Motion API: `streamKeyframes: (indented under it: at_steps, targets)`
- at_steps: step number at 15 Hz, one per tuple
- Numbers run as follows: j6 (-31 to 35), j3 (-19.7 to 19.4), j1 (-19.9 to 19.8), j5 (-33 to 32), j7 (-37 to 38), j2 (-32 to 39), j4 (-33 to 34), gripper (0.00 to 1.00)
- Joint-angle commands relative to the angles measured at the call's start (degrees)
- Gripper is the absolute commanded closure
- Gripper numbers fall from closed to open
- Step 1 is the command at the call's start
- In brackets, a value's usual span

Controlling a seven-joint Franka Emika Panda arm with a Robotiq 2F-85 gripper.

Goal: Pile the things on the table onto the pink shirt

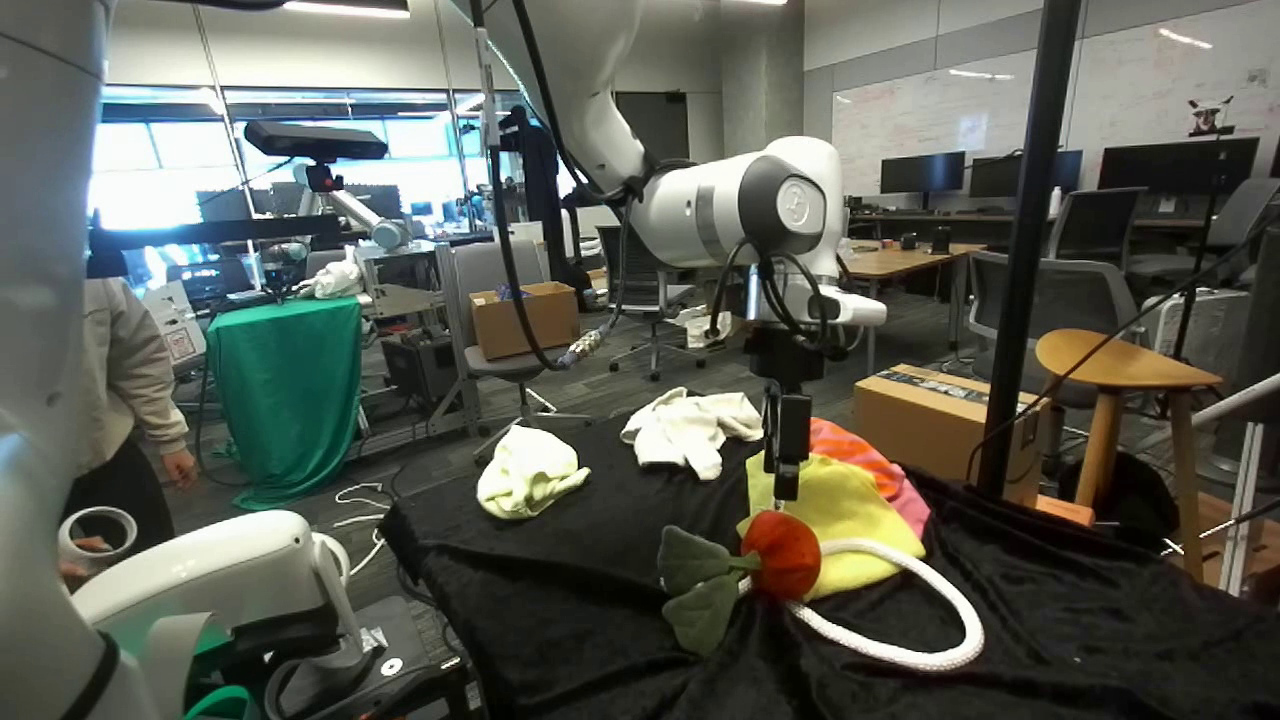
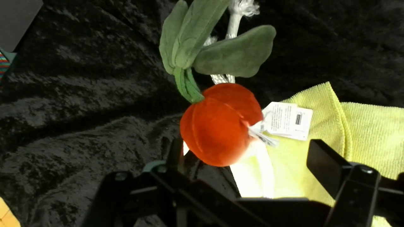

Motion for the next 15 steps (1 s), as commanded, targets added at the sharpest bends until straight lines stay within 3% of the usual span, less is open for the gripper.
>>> streamKeyframes:
  at_steps: [1, 9, 13, 15]
  targets:
    - [-1.39, 0.57, 0.17, 0.16, 0.48, -0.69, 0.39, 0.00]
    - [-1.18, 5.78, 4.73, -1.81, 0.27, -7.84, -3.16, 0.00]
    - [-1.97, 9.15, 7.41, -2.45, 0.43, -7.21, -0.49, 0.00]
    - [-1.06, 9.92, 9.20, -5.20, 4.01, -5.10, 2.26, 0.00]
